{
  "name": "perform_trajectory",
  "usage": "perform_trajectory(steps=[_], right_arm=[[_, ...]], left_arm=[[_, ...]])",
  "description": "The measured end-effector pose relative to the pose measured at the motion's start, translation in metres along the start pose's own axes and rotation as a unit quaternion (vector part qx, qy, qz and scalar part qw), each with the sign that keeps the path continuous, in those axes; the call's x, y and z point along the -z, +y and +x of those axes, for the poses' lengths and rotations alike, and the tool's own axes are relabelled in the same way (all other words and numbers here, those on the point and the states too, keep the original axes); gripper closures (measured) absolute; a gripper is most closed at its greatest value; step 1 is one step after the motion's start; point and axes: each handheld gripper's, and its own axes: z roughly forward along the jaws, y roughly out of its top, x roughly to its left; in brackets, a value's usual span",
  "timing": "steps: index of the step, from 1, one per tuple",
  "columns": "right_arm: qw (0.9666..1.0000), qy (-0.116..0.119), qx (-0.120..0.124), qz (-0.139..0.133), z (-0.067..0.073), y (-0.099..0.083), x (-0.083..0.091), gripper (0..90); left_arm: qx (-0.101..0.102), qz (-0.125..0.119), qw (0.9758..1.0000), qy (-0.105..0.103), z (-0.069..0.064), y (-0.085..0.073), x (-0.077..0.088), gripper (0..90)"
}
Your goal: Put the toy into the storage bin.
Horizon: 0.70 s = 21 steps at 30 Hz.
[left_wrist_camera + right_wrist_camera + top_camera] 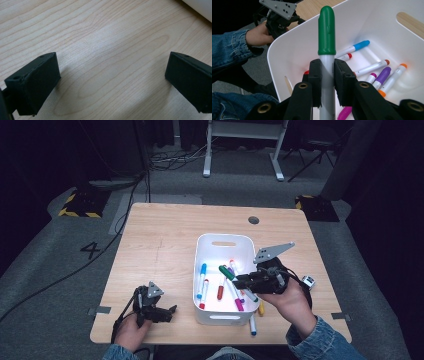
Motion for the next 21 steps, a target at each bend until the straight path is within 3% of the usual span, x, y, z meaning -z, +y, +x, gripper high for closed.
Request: perform_trajectory(steps=[21], right_arm=[[0.9978, 0.014, 0.005, 0.064, -0.001, -0.011, -0.024, 77.1]], left_arm=[[0.0, 0.0, 1.0, 0.0, 0.0, 0.0, 0.0, 0.0]])
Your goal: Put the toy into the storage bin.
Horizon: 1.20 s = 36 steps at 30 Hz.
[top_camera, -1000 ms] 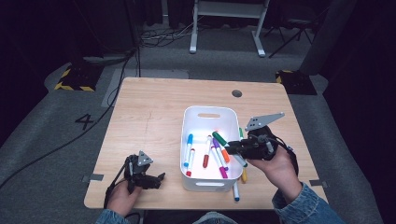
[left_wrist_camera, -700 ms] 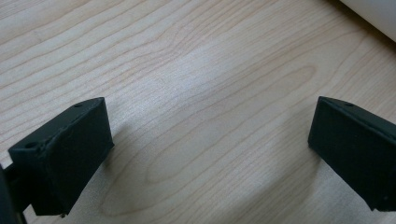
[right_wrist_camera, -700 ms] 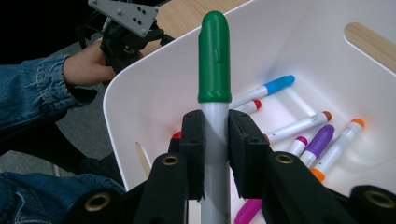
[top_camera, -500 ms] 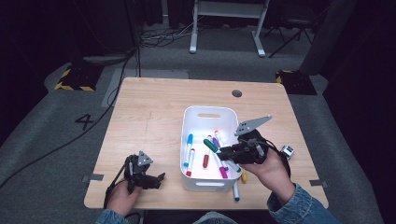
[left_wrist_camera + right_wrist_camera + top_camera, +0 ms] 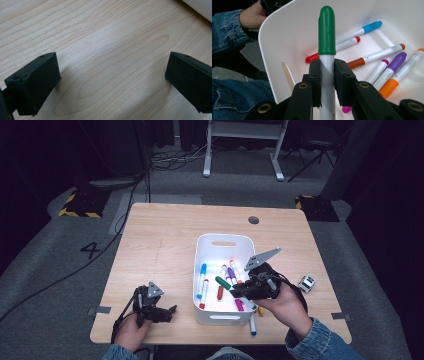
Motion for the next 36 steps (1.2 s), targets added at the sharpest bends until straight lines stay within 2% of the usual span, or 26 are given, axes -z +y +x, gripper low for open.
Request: perform_trajectory(steps=[1, 4, 7, 9, 10, 13, 14, 16, 17, 18, 20, 23, 24, 30, 36], right_arm=[[1.0, 0.001, -0.006, 0.005, 0.001, 0.0, -0.001, 77.1], [0.9998, -0.007, 0.001, 0.019, 0.001, 0.0, -0.006, 77.0], [0.9997, -0.003, 0.003, 0.025, 0.001, 0.001, -0.01, 77.0], [0.9994, -0.006, 0.012, 0.032, 0.0, 0.001, -0.015, 76.9], [0.9991, -0.008, 0.024, 0.034, -0.001, 0.002, -0.017, 76.7], [0.9986, -0.007, 0.024, 0.046, 0.0, 0.003, -0.021, 76.3], [0.9987, -0.003, 0.025, 0.045, 0.002, 0.003, -0.023, 71.8], [0.9989, 0.002, 0.02, 0.042, 0.002, 0.004, -0.023, 60.3], [0.9989, 0.002, 0.02, 0.042, 0.002, 0.004, -0.023, 60.3], [0.9994, 0.001, 0.016, 0.031, 0.001, 0.004, -0.022, 57.6], [0.9997, -0.008, -0.003, 0.022, 0.001, 0.004, -0.012, 54.7], [0.9999, -0.011, -0.006, 0.009, -0.001, 0.003, -0.006, 54.5], [0.9998, -0.015, -0.011, -0.002, -0.004, 0.002, 0.001, 54.2], [0.9991, -0.029, -0.024, -0.018, -0.01, -0.001, 0.015, 54.2], [0.9973, -0.051, -0.039, -0.038, -0.026, -0.007, 0.031, 54.6]], left_arm=[[0.0, 0.0, 1.0, -0.001, 0.0, 0.0, 0.0, 0.0], [0.0, 0.0, 1.0, 0.0, 0.0, 0.0, 0.0, 0.0], [0.0, 0.0, 1.0, 0.0, 0.0, 0.0, 0.0, 0.0], [0.0, 0.0, 1.0, 0.0, 0.0, 0.0, 0.0, 0.0], [0.0, 0.0, 1.0, 0.0, 0.0, 0.0, 0.0, 0.0], [0.0, 0.0, 1.0, 0.0, 0.0, 0.0, 0.0, 0.0], [0.0, 0.0, 1.0, 0.0, 0.0, 0.0, 0.0, 0.0], [0.0, 0.0, 1.0, 0.0, 0.0, 0.0, 0.0, 0.0], [0.0, 0.0, 1.0, 0.0, 0.0, 0.0, 0.0, 0.0], [0.0, 0.0, 1.0, 0.0, 0.0, 0.0, 0.0, 0.0], [0.002, 0.002, 1.0, -0.003, 0.0, 0.0, 0.0, 0.0], [0.0, 0.001, 1.0, -0.002, 0.0, 0.0, 0.0, 0.0], [0.001, 0.001, 1.0, -0.002, 0.0, 0.0, 0.0, 0.0], [0.0, 0.001, 1.0, -0.002, 0.0, 0.0, 0.0, 0.0], [0.001, 0.001, 1.0, -0.003, 0.0, 0.0, 0.0, 0.0]])
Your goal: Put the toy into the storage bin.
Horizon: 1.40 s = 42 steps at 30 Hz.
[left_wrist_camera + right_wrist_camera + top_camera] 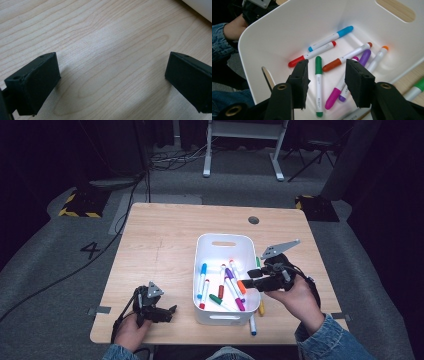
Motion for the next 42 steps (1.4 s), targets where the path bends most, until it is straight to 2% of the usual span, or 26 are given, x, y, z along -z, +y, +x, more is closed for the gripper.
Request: perform_trajectory(steps=[3, 6, 11, 12, 17, 18, 19, 22, 23, 24, 31, 32, 35, 36, 42], right_arm=[[0.9998, -0.013, -0.011, -0.013, -0.009, -0.003, 0.008, 55.1], [0.9991, -0.025, -0.025, -0.023, -0.024, -0.006, 0.015, 55.9], [0.9978, -0.039, -0.047, -0.026, -0.051, -0.011, 0.015, 56.2], [0.9972, -0.043, -0.056, -0.024, -0.055, -0.012, 0.013, 56.4], [0.9957, -0.061, -0.069, -0.014, -0.081, -0.02, 0.001, 57.0], [0.9957, -0.061, -0.069, -0.014, -0.081, -0.02, 0.001, 57.0], [0.995, -0.069, -0.072, -0.008, -0.092, -0.025, -0.008, 57.3], [0.9939, -0.073, -0.082, -0.002, -0.104, -0.03, -0.018, 57.7], [0.9939, -0.073, -0.082, -0.002, -0.104, -0.03, -0.018, 57.7], [0.993, -0.076, -0.09, 0.002, -0.112, -0.034, -0.025, 57.9], [0.9909, -0.083, -0.105, 0.011, -0.129, -0.043, -0.041, 59.0], [0.9905, -0.088, -0.104, 0.019, -0.132, -0.045, -0.048, 59.3], [0.9898, -0.092, -0.106, 0.026, -0.134, -0.047, -0.054, 59.7], [0.9891, -0.096, -0.107, 0.031, -0.137, -0.05, -0.061, 60.2], [0.9881, -0.094, -0.114, 0.042, -0.141, -0.055, -0.075, 60.7]], left_arm=[[0.001, 0.001, 1.0, 0.0, 0.0, 0.0, 0.0, 0.0], [-0.004, -0.001, 1.0, 0.001, 0.001, 0.0, 0.0, 0.0], [-0.006, -0.002, 1.0, 0.002, 0.001, -0.001, 0.001, 0.0], [-0.004, -0.002, 1.0, 0.0, 0.001, -0.001, 0.001, 0.0], [-0.003, -0.002, 1.0, 0.0, 0.001, -0.002, 0.002, 0.0], [-0.003, -0.002, 1.0, 0.0, 0.001, -0.002, 0.002, 0.0], [0.0, 0.002, 1.0, -0.003, 0.001, -0.002, 0.002, 0.0], [-0.002, 0.0, 1.0, -0.004, 0.001, -0.002, 0.002, 0.0], [-0.002, 0.0, 1.0, -0.004, 0.001, -0.002, 0.002, 0.0], [-0.003, -0.001, 1.0, -0.004, 0.001, -0.002, 0.002, 0.0], [-0.005, -0.001, 1.0, -0.005, 0.001, -0.002, 0.002, 0.0], [-0.002, 0.0, 1.0, -0.006, 0.001, -0.002, 0.002, 0.0], [-0.005, -0.001, 1.0, -0.005, 0.001, -0.002, 0.002, 0.0], [-0.004, -0.001, 1.0, -0.005, 0.001, -0.002, 0.002, 0.0], [-0.003, -0.001, 1.0, -0.005, 0.001, -0.002, 0.002, 0.0]])
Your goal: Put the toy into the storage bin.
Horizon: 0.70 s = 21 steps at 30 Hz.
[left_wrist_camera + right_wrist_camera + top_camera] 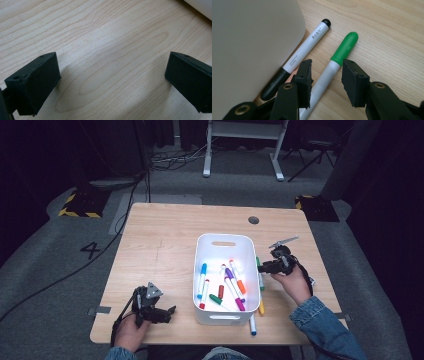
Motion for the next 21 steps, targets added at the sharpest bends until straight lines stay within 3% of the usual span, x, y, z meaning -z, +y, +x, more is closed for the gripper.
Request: perform_trajectory(steps=[8, 14, 21], right_arm=[[0.9995, -0.016, -0.002, 0.028, -0.002, -0.003, -0.015, 65.3], [0.9977, -0.043, 0.003, 0.052, -0.008, -0.007, -0.017, 76.2], [0.9974, -0.048, -0.009, 0.054, -0.012, -0.009, -0.014, 77.1]], left_arm=[[-0.001, 0.0, 1.0, -0.001, 0.0, 0.0, 0.0, 0.0], [-0.004, -0.001, 1.0, 0.002, 0.001, 0.0, 0.0, 0.0], [-0.001, 0.0, 1.0, -0.001, 0.0, 0.0, 0.0, 0.0]])
